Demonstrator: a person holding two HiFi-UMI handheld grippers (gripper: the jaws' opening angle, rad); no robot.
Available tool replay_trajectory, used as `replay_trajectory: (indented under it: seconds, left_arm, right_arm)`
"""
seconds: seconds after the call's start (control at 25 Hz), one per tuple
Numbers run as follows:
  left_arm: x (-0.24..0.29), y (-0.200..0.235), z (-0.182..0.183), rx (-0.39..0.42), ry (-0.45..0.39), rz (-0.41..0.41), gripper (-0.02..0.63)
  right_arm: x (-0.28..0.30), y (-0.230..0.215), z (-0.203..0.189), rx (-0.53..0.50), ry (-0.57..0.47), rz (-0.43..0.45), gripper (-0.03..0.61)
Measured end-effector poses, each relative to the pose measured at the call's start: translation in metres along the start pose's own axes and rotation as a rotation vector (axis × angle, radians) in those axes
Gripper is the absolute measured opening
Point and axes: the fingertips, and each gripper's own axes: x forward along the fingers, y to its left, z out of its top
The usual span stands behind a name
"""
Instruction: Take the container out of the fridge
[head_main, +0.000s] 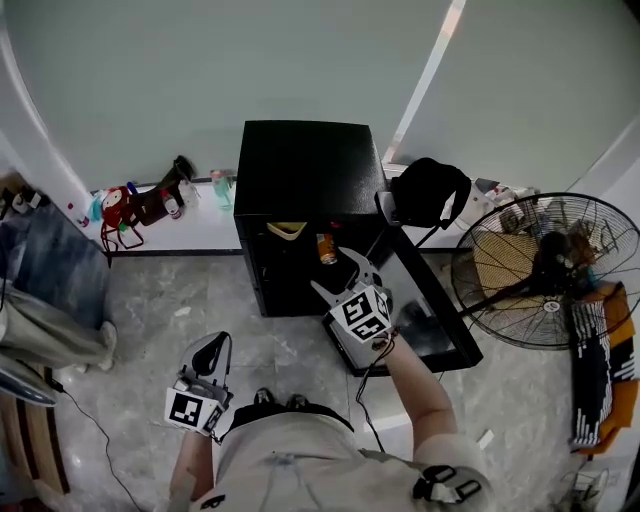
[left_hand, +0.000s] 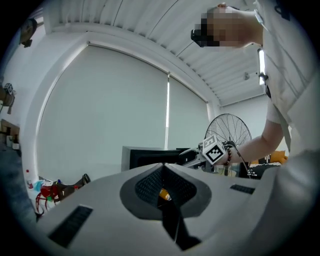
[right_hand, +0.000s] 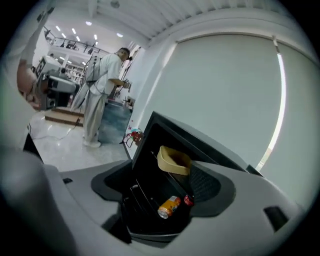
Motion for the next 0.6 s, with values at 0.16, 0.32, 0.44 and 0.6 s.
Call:
replay_trajectory:
  seconds: [0.16,0.32,0.44,0.6]
  left_arm:
    - [-0.011,0.018,-0.003,0.012,-0.010,0.042,0.009]
    - [-0.020,0.027,-0.009,-0.015,0.018,0.070,0.009]
    - [-0.026,0.033,-0.014,-0.028,0.027,0.084,0.009]
    - [-0.037,0.040,-0.024,-0.026,0.029,0.099,0.009]
  right_arm:
    - [0.045,0.003,-0.013,-0.146,0.093,0.034,0.344]
    - [0.085,0.006,-0.013,-0.307,0.160,0.069,0.344]
    - [0.113,0.006,-0.013,-0.427,0.206,0.073,0.342]
    - [0.145,0.006,-0.027,-0.505,0.304,0.099,0.342]
